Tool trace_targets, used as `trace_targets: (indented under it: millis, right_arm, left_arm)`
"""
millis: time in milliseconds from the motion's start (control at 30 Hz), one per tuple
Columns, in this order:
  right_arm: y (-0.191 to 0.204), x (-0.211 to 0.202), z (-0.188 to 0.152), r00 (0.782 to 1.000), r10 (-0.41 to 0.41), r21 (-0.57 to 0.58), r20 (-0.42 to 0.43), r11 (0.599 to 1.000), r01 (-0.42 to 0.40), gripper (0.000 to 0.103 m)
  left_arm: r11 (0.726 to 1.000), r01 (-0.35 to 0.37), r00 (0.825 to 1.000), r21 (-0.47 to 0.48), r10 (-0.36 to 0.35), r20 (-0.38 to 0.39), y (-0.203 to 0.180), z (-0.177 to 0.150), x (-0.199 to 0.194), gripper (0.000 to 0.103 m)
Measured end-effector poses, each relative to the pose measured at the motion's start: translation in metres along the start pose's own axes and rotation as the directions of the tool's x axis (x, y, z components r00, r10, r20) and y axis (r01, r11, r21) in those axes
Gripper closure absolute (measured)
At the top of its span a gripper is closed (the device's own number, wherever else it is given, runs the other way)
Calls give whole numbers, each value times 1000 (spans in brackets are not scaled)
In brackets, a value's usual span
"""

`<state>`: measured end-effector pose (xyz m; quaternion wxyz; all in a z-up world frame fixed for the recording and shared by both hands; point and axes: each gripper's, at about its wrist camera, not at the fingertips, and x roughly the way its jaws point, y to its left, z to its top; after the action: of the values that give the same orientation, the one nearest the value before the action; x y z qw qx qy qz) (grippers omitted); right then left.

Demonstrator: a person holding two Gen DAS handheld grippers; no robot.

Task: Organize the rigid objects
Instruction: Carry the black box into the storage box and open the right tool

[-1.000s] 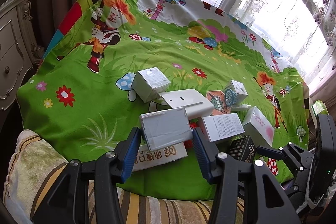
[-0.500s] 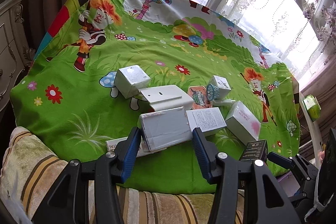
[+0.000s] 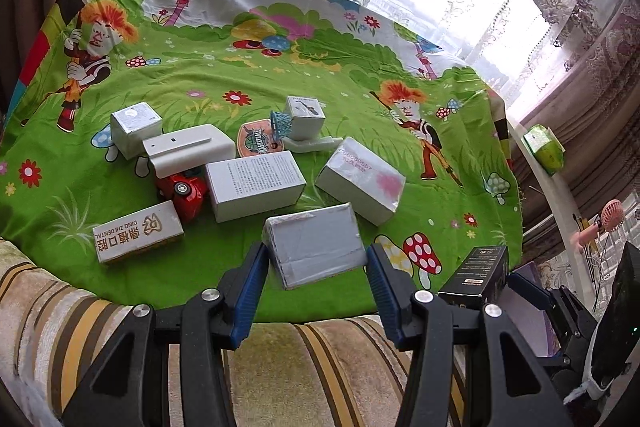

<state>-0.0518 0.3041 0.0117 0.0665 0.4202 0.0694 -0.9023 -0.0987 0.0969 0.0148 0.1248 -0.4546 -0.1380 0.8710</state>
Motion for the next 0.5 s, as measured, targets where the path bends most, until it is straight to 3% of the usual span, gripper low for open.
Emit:
trace_targets:
  millis: [233, 500]
  right_arm:
    - [-39, -24, -26, 994, -106, 102, 6, 989, 104, 17]
    - [-87, -51, -58, 986, -166, 213, 5, 964, 162, 17]
  left_arm:
    - [992, 101, 993, 74, -95, -71, -51, -19, 7, 52]
    - [958, 233, 966, 168, -208, -153, -109, -43, 10, 52]
